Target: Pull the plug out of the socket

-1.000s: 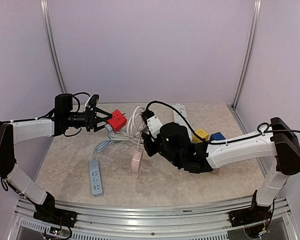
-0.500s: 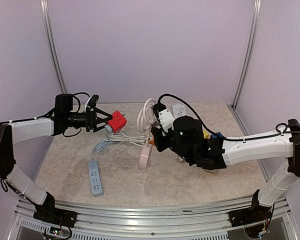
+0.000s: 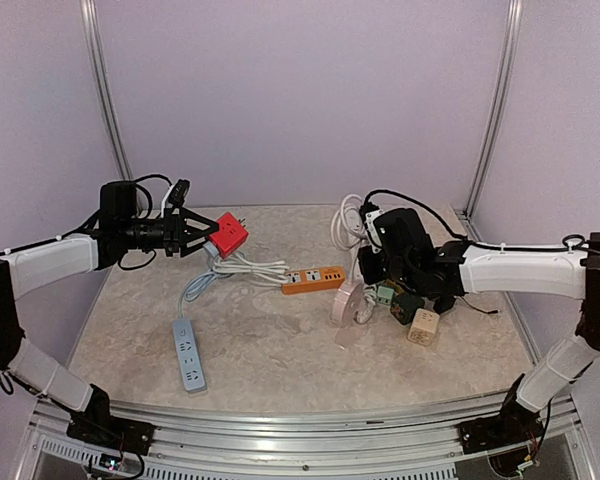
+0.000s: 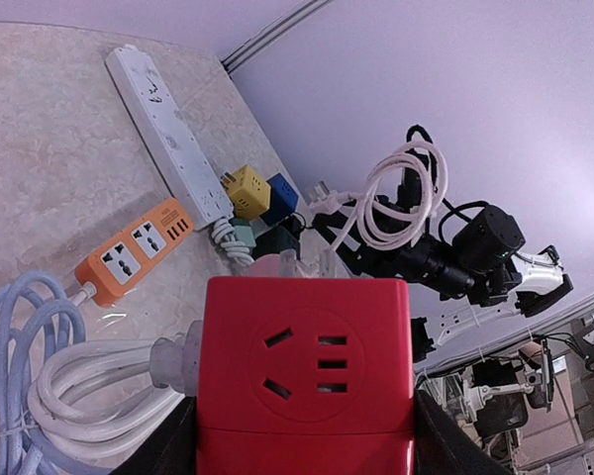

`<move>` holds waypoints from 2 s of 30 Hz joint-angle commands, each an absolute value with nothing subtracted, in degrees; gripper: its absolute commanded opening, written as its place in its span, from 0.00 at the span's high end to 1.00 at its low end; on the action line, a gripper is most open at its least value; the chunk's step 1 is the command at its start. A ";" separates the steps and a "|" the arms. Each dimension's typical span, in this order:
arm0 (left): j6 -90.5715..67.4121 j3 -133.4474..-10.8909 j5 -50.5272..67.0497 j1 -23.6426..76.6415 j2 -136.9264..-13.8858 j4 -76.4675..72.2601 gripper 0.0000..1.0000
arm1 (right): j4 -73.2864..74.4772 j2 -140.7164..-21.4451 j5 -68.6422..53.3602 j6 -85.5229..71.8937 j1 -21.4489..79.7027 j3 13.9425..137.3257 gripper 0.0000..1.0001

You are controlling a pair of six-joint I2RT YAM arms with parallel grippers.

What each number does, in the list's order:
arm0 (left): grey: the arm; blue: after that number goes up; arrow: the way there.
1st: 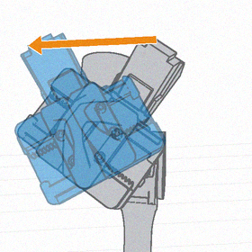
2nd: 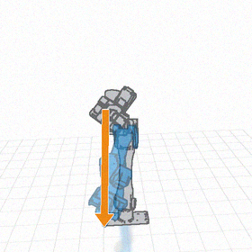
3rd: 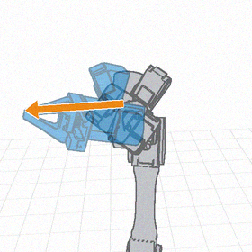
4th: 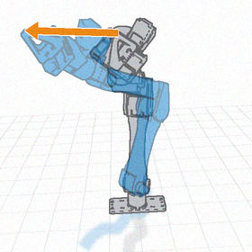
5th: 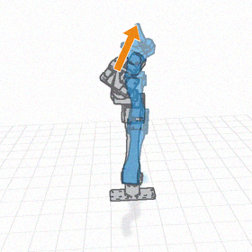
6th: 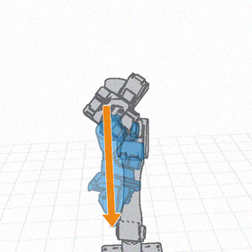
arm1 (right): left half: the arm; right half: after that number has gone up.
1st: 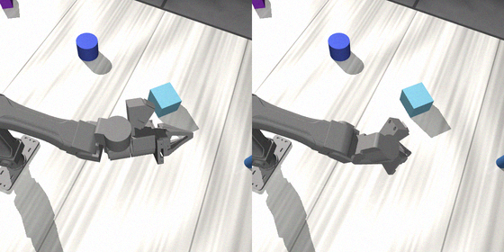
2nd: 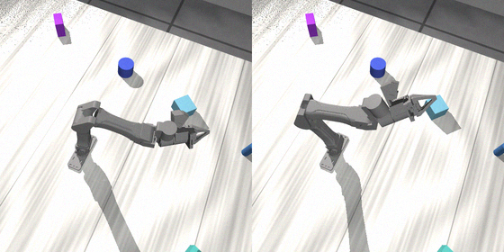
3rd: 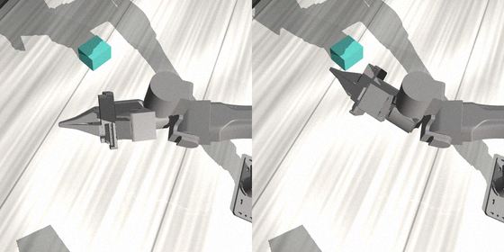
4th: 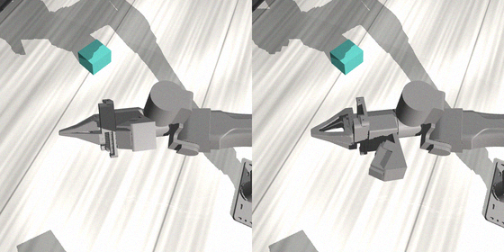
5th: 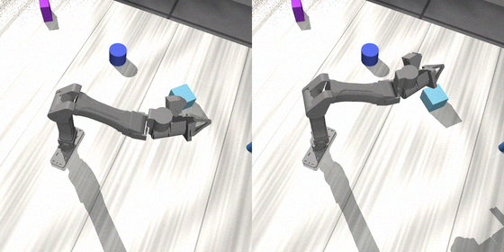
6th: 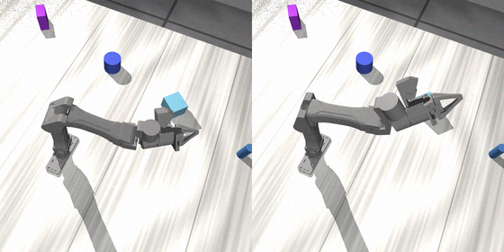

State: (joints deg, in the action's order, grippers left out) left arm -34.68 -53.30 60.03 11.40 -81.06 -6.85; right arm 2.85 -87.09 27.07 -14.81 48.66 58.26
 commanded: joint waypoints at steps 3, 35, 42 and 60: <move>-33.49 -56.21 61.17 11.03 -79.19 -10.48 0.83 | 8.86 -93.17 20.11 -18.33 42.92 62.42 1.00; -33.57 -56.59 61.06 11.34 -80.99 -9.07 0.83 | 8.63 -99.40 22.84 -20.38 36.61 61.02 0.24; -33.57 -56.77 61.79 11.66 -81.33 -9.14 0.83 | 2.17 -90.79 18.79 -16.91 36.62 54.45 0.11; -29.66 -58.40 68.97 20.83 -83.78 -11.52 0.82 | -25.99 -69.94 14.00 -1.73 60.87 44.25 0.11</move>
State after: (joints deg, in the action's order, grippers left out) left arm -31.81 -55.16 64.66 19.66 -84.40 -5.98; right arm -20.95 -66.59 6.96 -5.82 54.96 43.22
